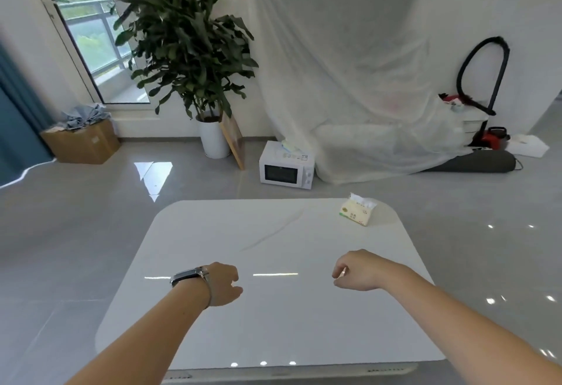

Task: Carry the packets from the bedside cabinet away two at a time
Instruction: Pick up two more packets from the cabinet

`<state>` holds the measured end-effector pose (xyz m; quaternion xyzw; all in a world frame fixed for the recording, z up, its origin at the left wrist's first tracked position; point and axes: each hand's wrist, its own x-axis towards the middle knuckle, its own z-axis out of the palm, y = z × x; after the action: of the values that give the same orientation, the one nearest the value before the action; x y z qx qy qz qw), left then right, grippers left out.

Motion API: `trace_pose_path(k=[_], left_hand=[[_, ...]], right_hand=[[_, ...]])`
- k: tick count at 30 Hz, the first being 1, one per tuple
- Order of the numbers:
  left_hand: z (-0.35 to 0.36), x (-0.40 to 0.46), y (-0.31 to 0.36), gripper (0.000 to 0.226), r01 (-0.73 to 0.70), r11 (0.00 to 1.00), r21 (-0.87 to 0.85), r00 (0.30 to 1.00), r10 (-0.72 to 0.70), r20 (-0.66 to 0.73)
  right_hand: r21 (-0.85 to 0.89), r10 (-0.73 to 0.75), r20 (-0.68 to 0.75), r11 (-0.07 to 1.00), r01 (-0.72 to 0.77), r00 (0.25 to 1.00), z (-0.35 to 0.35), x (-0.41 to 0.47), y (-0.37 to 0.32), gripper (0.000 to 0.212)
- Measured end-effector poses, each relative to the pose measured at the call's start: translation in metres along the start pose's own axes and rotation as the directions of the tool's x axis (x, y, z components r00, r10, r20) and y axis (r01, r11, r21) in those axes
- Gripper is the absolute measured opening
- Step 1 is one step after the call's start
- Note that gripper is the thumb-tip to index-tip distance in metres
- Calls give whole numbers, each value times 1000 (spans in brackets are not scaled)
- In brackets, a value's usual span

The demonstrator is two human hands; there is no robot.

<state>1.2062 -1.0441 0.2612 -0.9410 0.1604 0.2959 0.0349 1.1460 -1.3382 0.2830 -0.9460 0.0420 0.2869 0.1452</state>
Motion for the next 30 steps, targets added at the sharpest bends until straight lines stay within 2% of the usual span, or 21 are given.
trace_pose_path(k=[7,14,22,30], left_hand=[[-69,-76,15,46,33,993,-113,996,-42,-74],[-76,-147,-27,43,118,977,-177,980,-143,-136],[-61,-228,-149,45,281,917,-284,933,-330,-142],[-45,-312,-290,44,434,829,-351,861,-497,-110]], right_hand=[[-99,-25,-74,995,17,997,-87,-82,-16,30],[-206,-113,-54,973,100,992,-121,-123,-90,31],[-308,-293,3,909,280,956,-119,-111,-242,31],[-422,-490,75,774,473,869,-97,-87,-430,29]])
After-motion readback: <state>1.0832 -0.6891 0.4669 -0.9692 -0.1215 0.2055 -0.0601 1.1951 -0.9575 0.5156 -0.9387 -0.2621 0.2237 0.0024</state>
